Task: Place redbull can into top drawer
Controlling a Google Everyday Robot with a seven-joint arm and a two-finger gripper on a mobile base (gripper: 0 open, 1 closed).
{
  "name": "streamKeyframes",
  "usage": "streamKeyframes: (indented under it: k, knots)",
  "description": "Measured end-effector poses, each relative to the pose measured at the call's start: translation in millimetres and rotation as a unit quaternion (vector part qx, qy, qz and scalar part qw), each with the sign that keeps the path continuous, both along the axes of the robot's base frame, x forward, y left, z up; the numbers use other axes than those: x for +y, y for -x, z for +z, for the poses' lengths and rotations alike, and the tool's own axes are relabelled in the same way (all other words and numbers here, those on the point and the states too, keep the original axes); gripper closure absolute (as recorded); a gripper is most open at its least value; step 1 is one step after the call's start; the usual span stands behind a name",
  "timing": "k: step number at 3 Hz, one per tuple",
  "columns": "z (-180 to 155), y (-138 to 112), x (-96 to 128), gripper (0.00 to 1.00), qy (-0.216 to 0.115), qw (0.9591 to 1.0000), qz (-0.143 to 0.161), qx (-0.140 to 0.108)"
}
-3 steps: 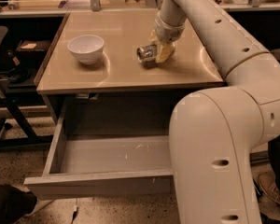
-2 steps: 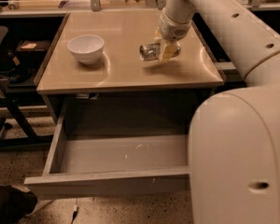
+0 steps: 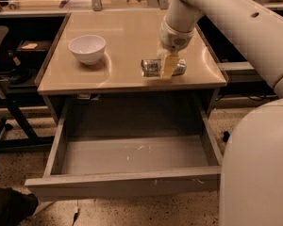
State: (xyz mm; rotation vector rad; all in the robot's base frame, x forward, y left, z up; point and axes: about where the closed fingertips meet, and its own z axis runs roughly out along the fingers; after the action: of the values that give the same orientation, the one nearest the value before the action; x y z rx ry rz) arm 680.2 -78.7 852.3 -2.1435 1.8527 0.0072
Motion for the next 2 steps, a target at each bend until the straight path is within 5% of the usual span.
streamKeyframes:
  k: [2]
  knots:
    - [3,12,7,1.00,-0.004,1.0000,0.001,0.005]
